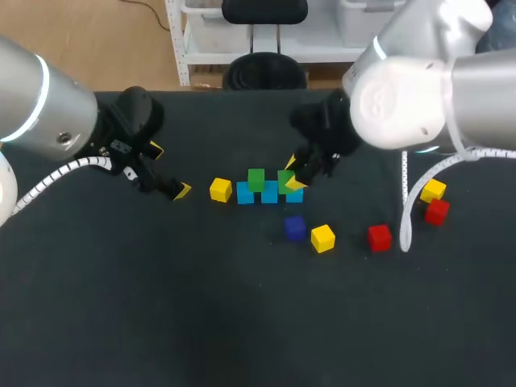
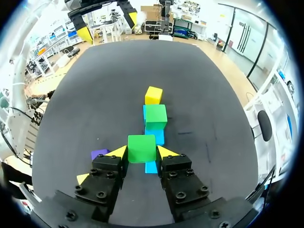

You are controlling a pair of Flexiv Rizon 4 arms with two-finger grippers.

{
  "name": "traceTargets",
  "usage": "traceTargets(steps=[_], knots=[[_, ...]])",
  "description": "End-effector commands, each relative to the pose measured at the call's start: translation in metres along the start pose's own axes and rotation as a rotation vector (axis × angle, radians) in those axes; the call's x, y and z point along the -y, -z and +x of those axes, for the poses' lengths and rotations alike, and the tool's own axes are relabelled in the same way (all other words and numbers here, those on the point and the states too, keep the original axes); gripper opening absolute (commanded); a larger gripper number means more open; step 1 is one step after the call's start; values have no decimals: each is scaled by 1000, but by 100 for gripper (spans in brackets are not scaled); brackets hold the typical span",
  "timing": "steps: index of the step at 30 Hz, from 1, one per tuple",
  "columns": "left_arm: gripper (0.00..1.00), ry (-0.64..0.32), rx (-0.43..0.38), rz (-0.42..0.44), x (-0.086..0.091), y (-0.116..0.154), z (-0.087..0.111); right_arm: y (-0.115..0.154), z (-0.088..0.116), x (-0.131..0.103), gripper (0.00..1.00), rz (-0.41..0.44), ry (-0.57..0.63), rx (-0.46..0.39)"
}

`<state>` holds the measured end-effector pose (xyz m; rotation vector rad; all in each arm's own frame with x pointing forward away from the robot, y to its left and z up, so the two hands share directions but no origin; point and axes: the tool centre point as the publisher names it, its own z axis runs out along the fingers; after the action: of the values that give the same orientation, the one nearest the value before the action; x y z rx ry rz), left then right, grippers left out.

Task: Place the blue cubes, place green cubes on the blue cubes, place the yellow cubes on the green cubes, then place the red cubes on the yellow cubes, and place purple cube on the red cubes.

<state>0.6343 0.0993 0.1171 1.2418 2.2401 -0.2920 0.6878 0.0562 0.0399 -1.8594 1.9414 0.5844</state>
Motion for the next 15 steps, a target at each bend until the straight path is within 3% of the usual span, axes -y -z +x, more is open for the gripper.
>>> traceTargets(steps=[1, 15], knots=[[100, -2, 5, 3, -1, 0, 1, -3, 0, 2, 0, 5, 2, 0], [100, -2, 5, 3, -1, 0, 1, -12, 0, 16, 0, 15, -4, 4]])
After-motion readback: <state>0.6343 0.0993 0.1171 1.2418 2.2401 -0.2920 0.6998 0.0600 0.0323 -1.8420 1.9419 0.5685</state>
